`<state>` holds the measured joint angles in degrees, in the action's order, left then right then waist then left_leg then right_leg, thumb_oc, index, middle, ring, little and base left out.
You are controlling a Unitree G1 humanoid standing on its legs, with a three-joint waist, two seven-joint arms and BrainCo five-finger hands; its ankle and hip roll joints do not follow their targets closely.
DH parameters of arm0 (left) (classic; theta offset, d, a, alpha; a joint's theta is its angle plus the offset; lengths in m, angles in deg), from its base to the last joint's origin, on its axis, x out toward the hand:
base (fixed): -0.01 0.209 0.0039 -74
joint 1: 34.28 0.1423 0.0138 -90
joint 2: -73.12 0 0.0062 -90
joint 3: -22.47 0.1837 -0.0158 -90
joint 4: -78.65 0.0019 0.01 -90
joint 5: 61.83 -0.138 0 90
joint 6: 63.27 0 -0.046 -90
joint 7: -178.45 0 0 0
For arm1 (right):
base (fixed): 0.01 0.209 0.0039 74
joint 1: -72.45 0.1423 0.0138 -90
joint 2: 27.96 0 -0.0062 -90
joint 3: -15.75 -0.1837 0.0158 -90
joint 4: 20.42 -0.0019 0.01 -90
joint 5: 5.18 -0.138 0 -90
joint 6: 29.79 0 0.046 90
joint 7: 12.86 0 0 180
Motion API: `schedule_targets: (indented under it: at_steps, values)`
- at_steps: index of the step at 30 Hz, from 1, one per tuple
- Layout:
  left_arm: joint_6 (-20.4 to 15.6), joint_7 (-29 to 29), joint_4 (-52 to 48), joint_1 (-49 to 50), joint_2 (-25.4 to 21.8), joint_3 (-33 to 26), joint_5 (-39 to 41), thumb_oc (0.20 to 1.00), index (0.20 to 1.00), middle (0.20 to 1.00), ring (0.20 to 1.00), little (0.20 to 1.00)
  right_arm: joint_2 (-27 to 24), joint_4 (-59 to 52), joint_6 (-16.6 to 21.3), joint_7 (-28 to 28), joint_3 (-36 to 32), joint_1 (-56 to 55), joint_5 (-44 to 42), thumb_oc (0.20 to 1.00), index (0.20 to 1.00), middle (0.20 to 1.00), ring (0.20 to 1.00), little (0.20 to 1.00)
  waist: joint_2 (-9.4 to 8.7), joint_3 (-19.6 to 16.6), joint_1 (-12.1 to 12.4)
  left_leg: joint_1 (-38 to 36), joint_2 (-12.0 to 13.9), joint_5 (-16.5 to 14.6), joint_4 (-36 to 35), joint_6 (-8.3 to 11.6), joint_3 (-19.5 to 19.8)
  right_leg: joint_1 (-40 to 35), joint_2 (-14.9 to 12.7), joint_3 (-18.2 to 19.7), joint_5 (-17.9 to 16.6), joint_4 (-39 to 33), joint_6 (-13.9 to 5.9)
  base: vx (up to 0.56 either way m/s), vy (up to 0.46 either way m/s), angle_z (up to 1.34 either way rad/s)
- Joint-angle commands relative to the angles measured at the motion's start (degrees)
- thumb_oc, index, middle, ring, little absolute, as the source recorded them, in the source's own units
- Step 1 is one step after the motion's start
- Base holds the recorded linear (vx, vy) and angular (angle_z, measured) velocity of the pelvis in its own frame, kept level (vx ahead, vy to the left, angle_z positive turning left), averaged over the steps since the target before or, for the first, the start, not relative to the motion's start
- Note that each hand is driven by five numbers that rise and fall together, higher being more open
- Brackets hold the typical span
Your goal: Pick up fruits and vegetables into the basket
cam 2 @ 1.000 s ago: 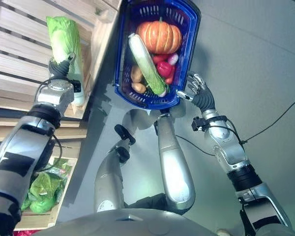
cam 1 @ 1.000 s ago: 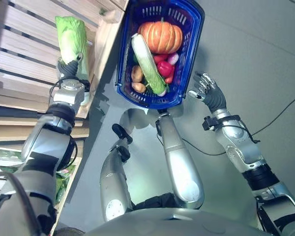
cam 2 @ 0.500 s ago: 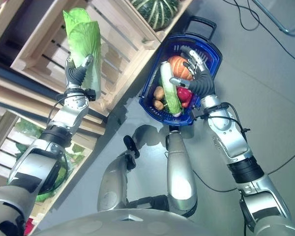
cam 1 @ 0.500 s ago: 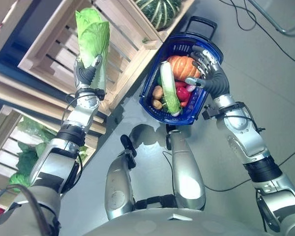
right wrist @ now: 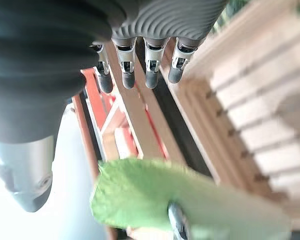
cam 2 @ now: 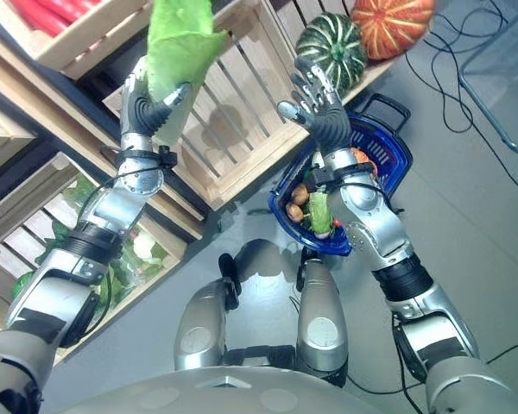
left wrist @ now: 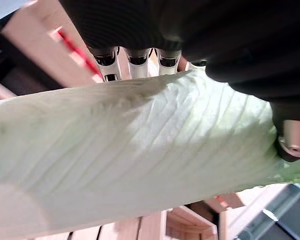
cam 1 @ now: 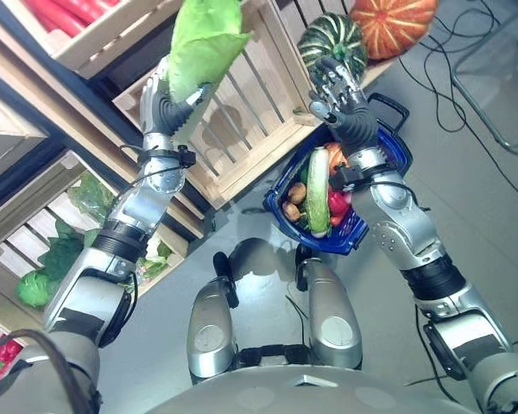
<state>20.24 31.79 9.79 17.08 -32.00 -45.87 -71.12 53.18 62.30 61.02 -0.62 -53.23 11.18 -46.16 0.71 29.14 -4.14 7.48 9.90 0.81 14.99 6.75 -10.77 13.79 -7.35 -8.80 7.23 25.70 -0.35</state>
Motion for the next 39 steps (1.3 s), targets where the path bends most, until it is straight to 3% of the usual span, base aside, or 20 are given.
schedule_targets:
  at_steps: [1, 14, 31, 39]
  values:
    - [-4.71, 1.68, -6.13, 2.50, -2.68, 2.85, -6.67, 0.200, 0.200, 0.200, 0.200, 0.200, 4.72, -2.76, 1.27, -0.92, 1.53, 0.02, -4.62, 1.000, 1.000, 1.000, 1.000, 1.000, -3.06, -8.20, 0.05, -0.63, -1.87, -8.10, 4.14, -3.08, -2.10, -4.62, -1.63, 1.09, -1.17, -7.83, -3.42, 0.09, -0.033, 0.06]
    - [0.43, 0.26, -9.83, -1.04, -2.67, 11.41, -17.44, 0.200, 0.200, 0.200, 0.200, 0.200, 7.77, -0.64, -0.39, -0.65, 7.33, 2.65, -14.22, 1.000, 1.000, 1.000, 1.000, 1.000, -4.28, -8.30, 1.29, -2.12, -1.93, -9.66, 4.54, -3.51, -1.68, -7.19, -2.09, 1.01, -1.45, -9.31, -4.53, 0.03, -0.016, 0.04]
    - [7.84, -4.01, -13.31, -4.14, -0.33, 16.81, -22.49, 0.200, 0.200, 0.200, 0.200, 0.200, 9.77, 1.13, -1.27, 6.03, 9.86, 6.41, -15.62, 1.000, 1.000, 1.000, 1.000, 1.000, -4.21, -7.81, 1.53, -2.81, -1.95, -10.07, 3.95, -3.37, -1.36, -8.01, -2.63, 0.97, -1.51, -10.13, -5.40, 0.00, 0.000, 0.00]
    - [8.65, -4.18, -14.74, -5.68, 0.75, 19.79, -30.16, 0.200, 0.200, 0.200, 0.200, 0.200, 10.20, 1.60, -4.21, 7.34, 11.50, 8.09, -15.16, 1.000, 1.000, 1.000, 1.000, 1.000, -4.37, -7.62, 1.69, -2.78, -1.86, -10.08, 3.58, -3.29, -1.34, -8.00, -2.75, 0.78, -1.55, -10.46, -5.62, 0.00, 0.000, 0.00]
